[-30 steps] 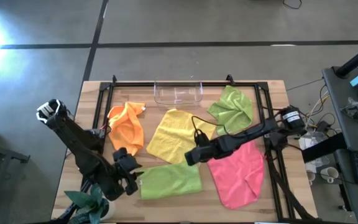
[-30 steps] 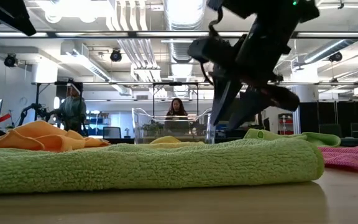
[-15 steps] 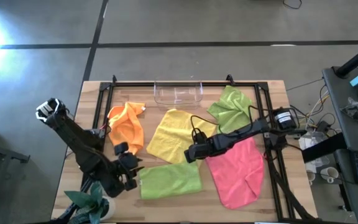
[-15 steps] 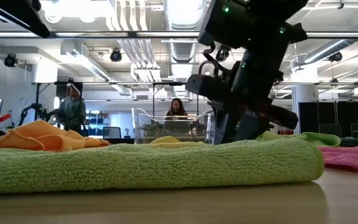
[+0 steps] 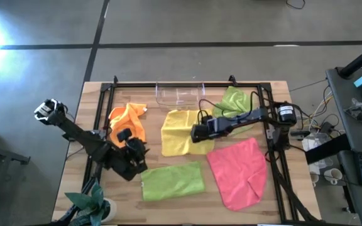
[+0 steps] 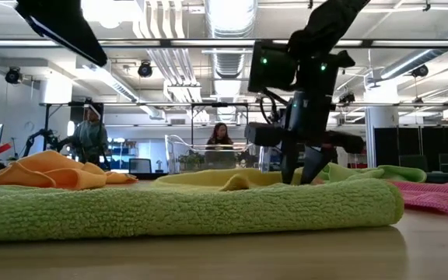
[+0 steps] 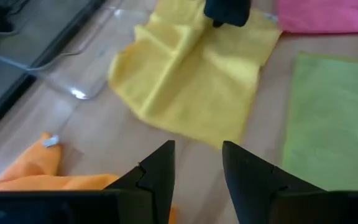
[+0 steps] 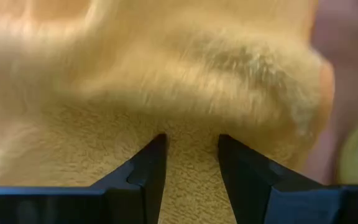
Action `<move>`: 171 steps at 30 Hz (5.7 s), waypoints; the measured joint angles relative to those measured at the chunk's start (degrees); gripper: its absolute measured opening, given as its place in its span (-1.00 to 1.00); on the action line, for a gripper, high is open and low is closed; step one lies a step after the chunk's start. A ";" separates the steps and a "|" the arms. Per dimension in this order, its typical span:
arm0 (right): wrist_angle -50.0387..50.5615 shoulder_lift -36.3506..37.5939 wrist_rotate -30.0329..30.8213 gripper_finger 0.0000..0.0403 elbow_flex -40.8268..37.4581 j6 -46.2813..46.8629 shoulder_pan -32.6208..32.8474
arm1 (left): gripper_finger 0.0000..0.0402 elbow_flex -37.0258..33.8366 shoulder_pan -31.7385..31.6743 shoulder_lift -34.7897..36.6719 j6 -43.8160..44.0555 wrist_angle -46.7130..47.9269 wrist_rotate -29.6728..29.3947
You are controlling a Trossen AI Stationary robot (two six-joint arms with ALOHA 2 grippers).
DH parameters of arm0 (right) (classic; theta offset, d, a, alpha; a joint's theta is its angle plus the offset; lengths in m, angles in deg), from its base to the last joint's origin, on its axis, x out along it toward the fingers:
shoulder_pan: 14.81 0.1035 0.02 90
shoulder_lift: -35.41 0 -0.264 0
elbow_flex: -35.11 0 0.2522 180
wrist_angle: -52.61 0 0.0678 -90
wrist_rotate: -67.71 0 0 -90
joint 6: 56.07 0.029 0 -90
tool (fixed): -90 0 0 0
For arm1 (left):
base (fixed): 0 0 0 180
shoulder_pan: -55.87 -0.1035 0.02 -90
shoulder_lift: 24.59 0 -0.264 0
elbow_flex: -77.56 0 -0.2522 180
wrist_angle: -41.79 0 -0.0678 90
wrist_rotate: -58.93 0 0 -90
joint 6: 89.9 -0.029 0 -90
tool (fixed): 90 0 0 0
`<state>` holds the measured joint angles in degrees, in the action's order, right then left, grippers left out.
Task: Fold microfiber towels
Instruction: Fold the bottom green microfiber cloth
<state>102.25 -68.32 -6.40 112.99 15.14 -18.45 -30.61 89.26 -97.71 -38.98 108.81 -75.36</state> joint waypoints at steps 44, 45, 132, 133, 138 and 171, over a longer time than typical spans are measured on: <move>-24.32 5.02 3.26 -0.31 0.35 18.76 31.50 | -0.41 -0.42 -7.02 -19.73 -20.05 -27.06 27.55; -24.88 4.33 3.07 -0.31 0.35 19.71 31.94 | -0.41 -0.42 -6.98 -20.79 -20.01 -27.59 28.86; 19.03 -21.56 -9.19 -0.31 38.69 -3.77 31.74 | -0.41 -5.12 -5.65 -2.71 -20.27 -23.76 27.47; 19.69 -21.56 -8.56 -0.31 38.69 -3.96 31.74 | -0.41 -5.13 -5.65 -2.79 -20.27 -23.74 27.49; 21.38 -21.02 -7.47 -0.31 38.58 -5.16 31.48 | -0.41 -5.16 -5.67 -3.30 -20.24 -23.78 27.49; 28.08 -4.88 8.21 -0.31 34.41 -2.23 52.79 | -0.10 -4.64 -2.46 -4.93 -19.90 -29.45 37.99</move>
<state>130.33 -73.21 1.81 147.40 12.92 34.34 -35.25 86.81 -102.64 -58.87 79.36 -37.37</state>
